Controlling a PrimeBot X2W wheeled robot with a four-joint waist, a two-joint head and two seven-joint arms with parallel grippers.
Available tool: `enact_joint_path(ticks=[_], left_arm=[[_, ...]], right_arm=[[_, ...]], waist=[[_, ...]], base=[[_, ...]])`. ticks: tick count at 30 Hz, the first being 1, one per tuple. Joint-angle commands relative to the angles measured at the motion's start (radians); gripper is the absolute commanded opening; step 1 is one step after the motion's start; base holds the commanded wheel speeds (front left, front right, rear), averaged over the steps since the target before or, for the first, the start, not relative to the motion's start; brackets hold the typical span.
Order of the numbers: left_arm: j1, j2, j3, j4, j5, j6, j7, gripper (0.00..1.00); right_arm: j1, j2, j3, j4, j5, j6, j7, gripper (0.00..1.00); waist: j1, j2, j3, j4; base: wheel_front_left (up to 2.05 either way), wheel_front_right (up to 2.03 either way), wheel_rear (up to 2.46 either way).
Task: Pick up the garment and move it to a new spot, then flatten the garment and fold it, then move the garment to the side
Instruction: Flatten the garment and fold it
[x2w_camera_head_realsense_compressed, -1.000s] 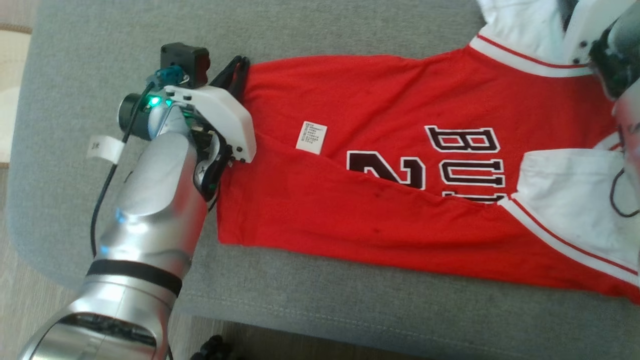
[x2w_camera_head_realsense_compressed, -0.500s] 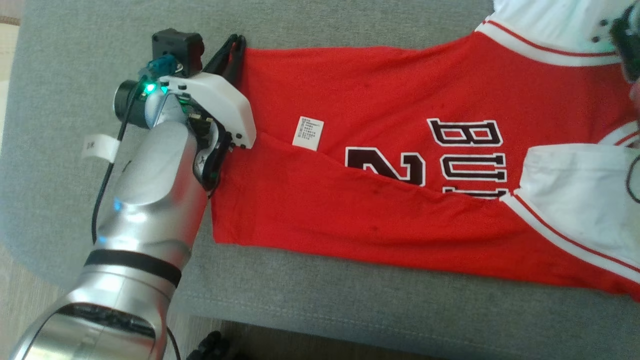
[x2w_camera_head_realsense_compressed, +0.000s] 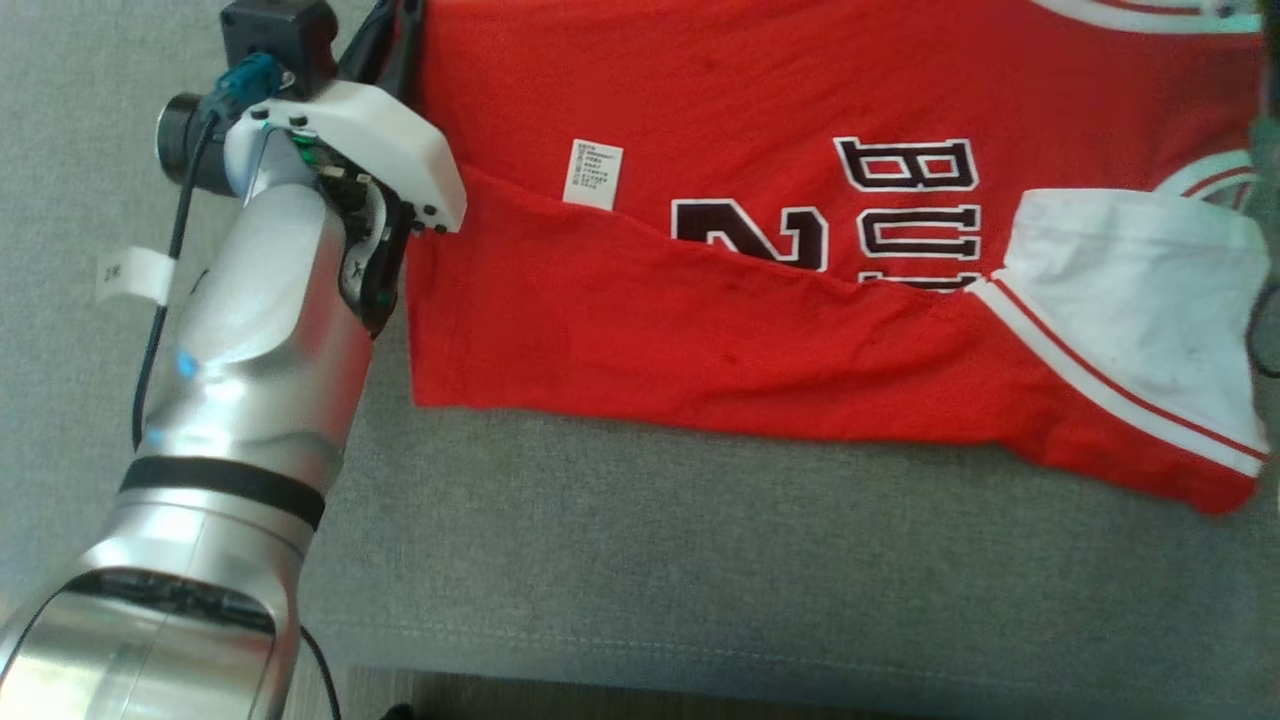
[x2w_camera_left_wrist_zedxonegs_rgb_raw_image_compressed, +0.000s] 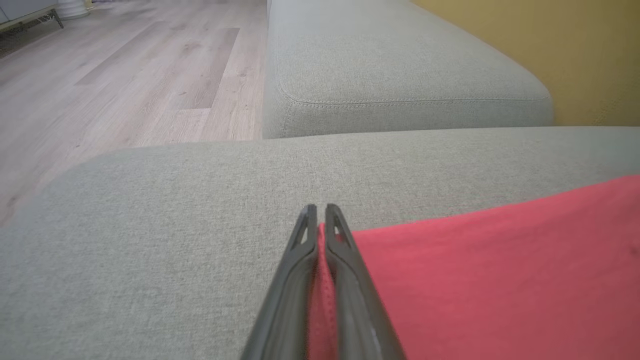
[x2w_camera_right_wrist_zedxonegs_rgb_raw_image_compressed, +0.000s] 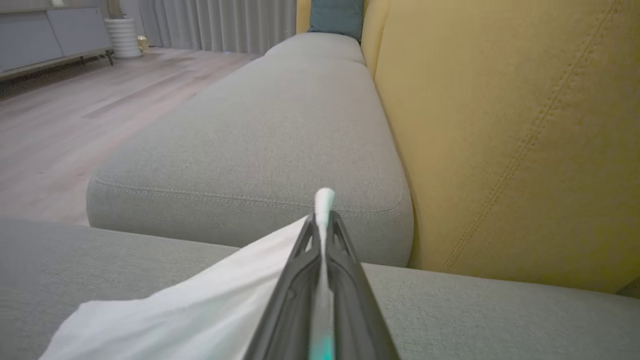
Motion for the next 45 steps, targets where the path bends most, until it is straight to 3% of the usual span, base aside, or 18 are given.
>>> enact_joint_path(ticks=[1, 7, 12, 19, 33, 34, 35, 36, 37, 45], left_arm=[[-0.023, 0.05, 0.029, -0.029, 0.0, 0.008, -0.013, 0.0], [0.071, 0.079, 0.035, -0.056, 0.023, 0.019, -0.021, 0.0], [0.206, 0.1, 0.066, -0.135, 0.036, 0.044, -0.021, 0.0], [0.403, 0.129, 0.115, -0.202, 0.058, 0.06, -0.021, 0.0], [0.557, 0.103, 0.19, -0.193, 0.073, 0.066, -0.021, 0.0], [0.564, 0.1, 0.195, -0.196, 0.077, 0.068, -0.021, 0.41], [0.572, 0.097, 0.199, -0.193, 0.081, 0.069, -0.021, 0.85], [0.578, 0.094, 0.204, -0.191, 0.084, 0.07, -0.021, 1.0], [0.584, 0.093, 0.21, -0.194, 0.089, 0.075, -0.021, 1.0], [0.706, 0.061, 0.275, -0.345, 0.144, 0.161, -0.021, 1.0]], right_arm=[[-0.029, 0.033, 0.005, -0.027, -0.007, 0.003, -0.028, 0.0], [0.049, 0.093, 0.027, -0.031, 0.075, 0.003, -0.091, 0.0], [0.176, 0.126, 0.081, -0.105, 0.191, 0.003, -0.1, 0.0], [0.445, 0.122, 0.219, -0.276, 0.394, 0.003, -0.101, 0.0], [0.728, 0.122, 0.313, -0.362, 0.555, 0.003, -0.011, 0.0], [0.738, 0.125, 0.32, -0.364, 0.558, 0.003, -0.002, 0.35], [0.747, 0.128, 0.321, -0.368, 0.567, 0.003, 0.003, 0.58], [0.756, 0.129, 0.32, -0.37, 0.573, 0.003, 0.007, 0.94], [0.764, 0.13, 0.319, -0.371, 0.577, 0.003, 0.012, 1.0], [0.82, 0.136, 0.26, -0.388, 0.57, 0.003, -0.034, 1.0]], waist=[[-0.0001, 0.0, -0.019, -0.017], [-0.0001, 0.0, -0.074, -0.062], [-0.0001, 0.0, -0.128, -0.11], [-0.0001, 0.0, -0.225, -0.17], [-0.0001, 0.0, -0.299, -0.231], [-0.0001, 0.0, -0.302, -0.232], [-0.0001, 0.0, -0.304, -0.233], [-0.0001, 0.0, -0.306, -0.233], [-0.0001, 0.0, -0.31, -0.233], [-0.0001, 0.0, -0.36, -0.221]], base=[[0.0, 0.0, 0.0], [0.0, 0.0, 0.0], [0.0, 0.0, 0.0], [0.0, 0.0, 0.0], [0.0, 0.0, 0.0], [0.0, 0.0, 0.0], [0.0, 0.0, 0.0], [0.0, 0.0, 0.0], [0.0, 0.0, 0.0], [0.0, 0.0, 0.0]])
